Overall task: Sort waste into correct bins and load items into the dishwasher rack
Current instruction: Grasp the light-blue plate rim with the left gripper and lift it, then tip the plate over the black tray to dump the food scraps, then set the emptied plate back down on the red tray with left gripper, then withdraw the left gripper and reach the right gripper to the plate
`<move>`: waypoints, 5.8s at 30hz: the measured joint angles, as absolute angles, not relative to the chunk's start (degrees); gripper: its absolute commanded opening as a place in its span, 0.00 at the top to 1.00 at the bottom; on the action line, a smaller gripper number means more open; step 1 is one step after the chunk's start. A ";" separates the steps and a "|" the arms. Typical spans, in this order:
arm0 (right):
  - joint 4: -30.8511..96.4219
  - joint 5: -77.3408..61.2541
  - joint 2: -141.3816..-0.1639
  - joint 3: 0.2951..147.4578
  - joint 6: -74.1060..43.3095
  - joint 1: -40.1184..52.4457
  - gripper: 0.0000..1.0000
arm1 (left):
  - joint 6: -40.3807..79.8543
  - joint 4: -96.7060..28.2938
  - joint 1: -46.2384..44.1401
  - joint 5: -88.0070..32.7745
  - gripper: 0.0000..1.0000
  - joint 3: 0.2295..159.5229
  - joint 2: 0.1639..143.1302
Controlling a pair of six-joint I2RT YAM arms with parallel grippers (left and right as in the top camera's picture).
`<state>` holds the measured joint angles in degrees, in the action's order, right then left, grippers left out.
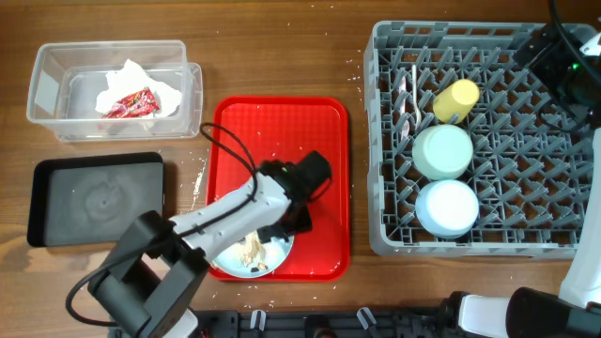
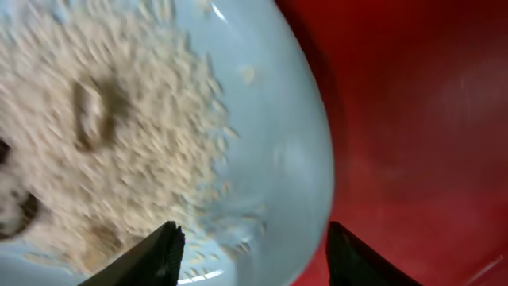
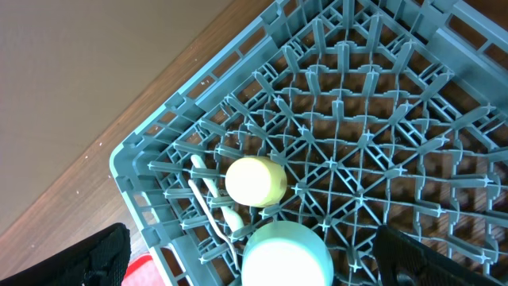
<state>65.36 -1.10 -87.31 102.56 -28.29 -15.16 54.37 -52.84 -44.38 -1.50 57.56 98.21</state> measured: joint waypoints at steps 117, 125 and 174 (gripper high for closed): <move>65.39 -1.10 -87.31 102.56 -28.29 -15.16 0.01 | 6.98 -80.20 51.92 -63.26 0.96 90.50 99.83; 65.36 -1.10 -87.33 102.56 -28.29 -15.16 0.00 | 1.45 -87.02 52.58 -65.84 0.96 90.54 99.90; 69.60 -9.06 -87.33 102.52 -32.58 -15.16 0.03 | 50.59 -71.22 -29.19 6.28 0.27 83.79 91.09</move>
<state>69.60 -9.06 -87.33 102.52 -32.58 -15.16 50.59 -71.22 -29.19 6.28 83.79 91.09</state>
